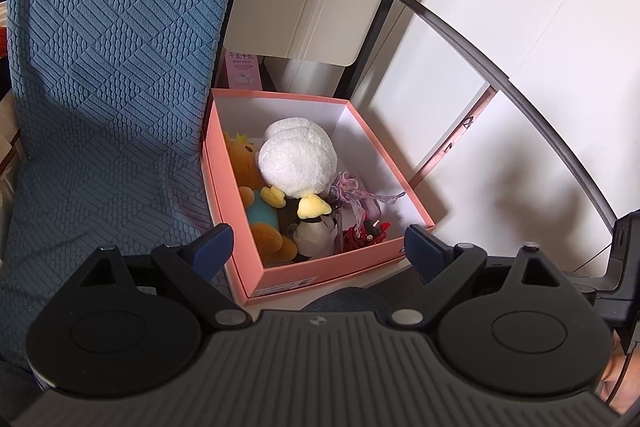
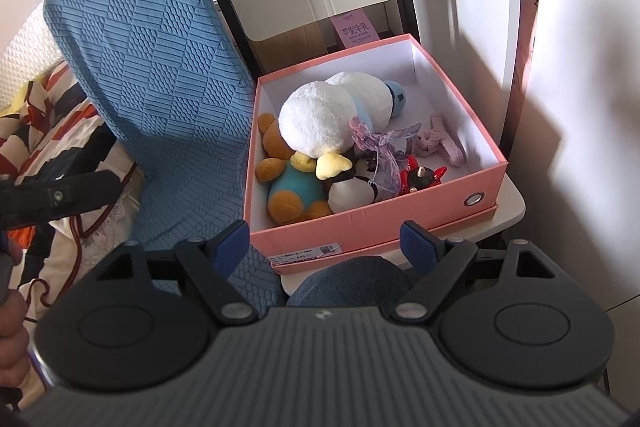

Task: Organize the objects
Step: 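Withdraw both open tools up away from the filled pink box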

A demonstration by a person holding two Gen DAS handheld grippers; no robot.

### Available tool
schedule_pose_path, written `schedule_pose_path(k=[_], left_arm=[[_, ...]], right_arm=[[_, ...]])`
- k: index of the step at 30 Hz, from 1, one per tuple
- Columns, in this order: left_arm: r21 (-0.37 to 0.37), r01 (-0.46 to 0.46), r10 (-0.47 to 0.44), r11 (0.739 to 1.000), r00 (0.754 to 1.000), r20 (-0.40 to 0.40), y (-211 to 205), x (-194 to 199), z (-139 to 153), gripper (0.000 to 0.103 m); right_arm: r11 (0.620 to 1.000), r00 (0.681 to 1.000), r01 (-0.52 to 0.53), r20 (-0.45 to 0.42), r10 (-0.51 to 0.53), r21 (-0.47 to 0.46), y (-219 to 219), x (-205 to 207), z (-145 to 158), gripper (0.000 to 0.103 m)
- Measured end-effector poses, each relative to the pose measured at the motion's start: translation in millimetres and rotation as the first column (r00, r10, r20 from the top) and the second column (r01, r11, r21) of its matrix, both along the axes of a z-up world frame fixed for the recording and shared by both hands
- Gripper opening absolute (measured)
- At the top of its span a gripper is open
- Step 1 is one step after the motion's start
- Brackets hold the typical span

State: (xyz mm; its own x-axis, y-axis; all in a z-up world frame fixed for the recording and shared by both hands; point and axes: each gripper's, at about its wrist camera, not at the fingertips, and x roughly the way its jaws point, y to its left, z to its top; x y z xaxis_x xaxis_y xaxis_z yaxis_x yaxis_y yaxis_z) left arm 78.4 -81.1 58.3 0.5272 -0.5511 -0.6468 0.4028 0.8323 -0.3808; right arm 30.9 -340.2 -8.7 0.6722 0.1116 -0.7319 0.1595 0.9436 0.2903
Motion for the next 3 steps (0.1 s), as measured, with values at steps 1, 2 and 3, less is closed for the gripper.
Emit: schedule_pose_path(k=[1,2,3], left_arm=[[0.000,-0.001,0.001,1.000,1.000,0.000,0.4,-0.2,-0.1,0.095],[0.001,-0.001,0.001,1.000,1.000,0.000,0.6,-0.2,-0.2,0.095],[0.001,0.000,0.000,1.000,1.000,0.001,0.7,0.0,-0.4,0.095]], right_arm=[[1.000,1.000,-0.001,-0.001,0.001,0.001,-0.1,-0.2,-0.5,0.084],[1.000,1.000,0.000,-0.001,0.000,0.001,-0.1,-0.5,-0.7,0.084],[1.000,1.000,0.000,-0.002,0.000,0.002,-0.5,-0.7,-1.0,0.084]])
